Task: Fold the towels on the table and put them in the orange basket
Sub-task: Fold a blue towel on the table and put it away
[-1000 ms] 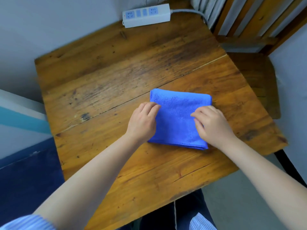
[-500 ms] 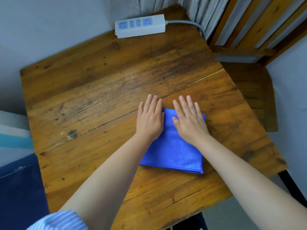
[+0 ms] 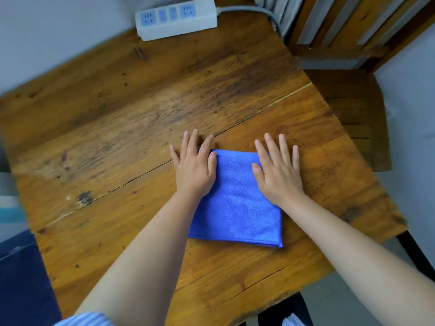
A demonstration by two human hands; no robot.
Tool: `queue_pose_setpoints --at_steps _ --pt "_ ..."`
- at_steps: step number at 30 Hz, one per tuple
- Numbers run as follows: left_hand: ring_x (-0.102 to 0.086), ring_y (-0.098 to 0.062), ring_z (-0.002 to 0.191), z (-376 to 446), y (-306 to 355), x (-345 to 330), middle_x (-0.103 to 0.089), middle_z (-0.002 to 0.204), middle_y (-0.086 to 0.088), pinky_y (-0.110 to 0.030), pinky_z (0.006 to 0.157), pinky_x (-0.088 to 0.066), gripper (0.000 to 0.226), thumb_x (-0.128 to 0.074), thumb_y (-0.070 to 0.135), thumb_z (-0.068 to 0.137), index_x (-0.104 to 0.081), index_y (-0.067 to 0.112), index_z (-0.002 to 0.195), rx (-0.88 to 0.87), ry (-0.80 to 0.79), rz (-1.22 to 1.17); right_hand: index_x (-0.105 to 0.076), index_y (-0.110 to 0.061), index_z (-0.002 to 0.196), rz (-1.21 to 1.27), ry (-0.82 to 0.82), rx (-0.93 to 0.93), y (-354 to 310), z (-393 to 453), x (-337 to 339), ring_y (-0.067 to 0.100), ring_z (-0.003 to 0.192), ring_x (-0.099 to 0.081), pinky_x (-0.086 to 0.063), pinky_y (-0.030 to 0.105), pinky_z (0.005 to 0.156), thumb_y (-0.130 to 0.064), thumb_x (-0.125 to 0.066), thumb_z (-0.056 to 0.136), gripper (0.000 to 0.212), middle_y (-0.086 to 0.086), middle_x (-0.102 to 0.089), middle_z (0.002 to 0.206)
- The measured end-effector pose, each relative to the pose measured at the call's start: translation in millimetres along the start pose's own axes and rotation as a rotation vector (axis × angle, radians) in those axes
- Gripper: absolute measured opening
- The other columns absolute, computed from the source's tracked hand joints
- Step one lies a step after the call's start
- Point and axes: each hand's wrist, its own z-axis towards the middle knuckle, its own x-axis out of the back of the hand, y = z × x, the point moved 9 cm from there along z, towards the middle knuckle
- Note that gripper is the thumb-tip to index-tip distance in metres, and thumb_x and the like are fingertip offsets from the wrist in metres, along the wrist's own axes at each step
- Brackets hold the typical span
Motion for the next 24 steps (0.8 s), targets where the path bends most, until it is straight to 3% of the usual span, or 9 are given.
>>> queue_pose_setpoints --at_steps 8,13,17,21,24 --pt "0.003 -0.020 0.145 -3.2 -12.2 5.2 -0.010 0.156 -0.006 -0.049 0.113 0.009 0.049 -0.028 0.031 0.098 -0.020 0.022 0.146 0.142 -0.004 0.020 -0.008 -0.017 0.146 -0.084 -0.102 -0.001 3.1 6.2 -2.0 0.021 0.144 0.000 0.000 0.046 0.115 -0.042 -0.022 0.095 0.058 0.002 -0.003 0.157" --pt "0.006 -0.022 0.145 -52.8 -25.7 0.8 0.006 0.157 -0.007 -0.050 0.114 0.002 0.062 -0.027 0.040 0.097 -0.002 0.015 0.148 0.224 -0.151 0.154 -0.033 -0.011 0.138 -0.130 -0.223 0.074 1.1 13.6 18.5 0.024 0.141 -0.016 -0.017 0.042 0.113 -0.036 -0.030 0.096 0.049 0.008 -0.020 0.153" --pt "-0.011 -0.021 0.142 -113.3 -38.5 3.0 -0.011 0.155 -0.007 -0.044 0.114 -0.011 0.062 -0.026 0.041 0.096 -0.008 0.010 0.147 0.395 -0.160 0.229 -0.049 -0.005 0.121 -0.132 -0.222 0.310 -46.0 24.7 39.5 0.030 0.122 -0.042 -0.035 0.039 0.099 -0.027 -0.042 0.092 0.037 0.013 -0.050 0.130" --pt "-0.034 -0.022 0.128 -145.1 -30.3 -4.7 -0.032 0.143 -0.006 -0.034 0.101 -0.029 0.058 -0.025 0.036 0.097 -0.011 0.008 0.146 0.520 -0.147 0.247 -0.045 -0.007 0.124 -0.113 -0.304 0.517 -107.4 25.8 31.3 0.032 0.118 -0.045 -0.040 0.040 0.093 -0.024 -0.046 0.090 0.038 0.013 -0.051 0.126" --pt "-0.038 -0.028 0.122 -148.0 -26.5 -8.9 -0.038 0.136 -0.009 -0.036 0.095 -0.035 0.056 -0.031 0.031 0.097 -0.014 0.007 0.145 0.605 -0.148 0.162 -0.035 -0.015 0.134 -0.133 -0.419 0.535 -135.6 30.6 14.7 0.032 0.117 -0.045 -0.043 0.038 0.087 -0.019 -0.050 0.087 0.050 0.013 -0.049 0.126"
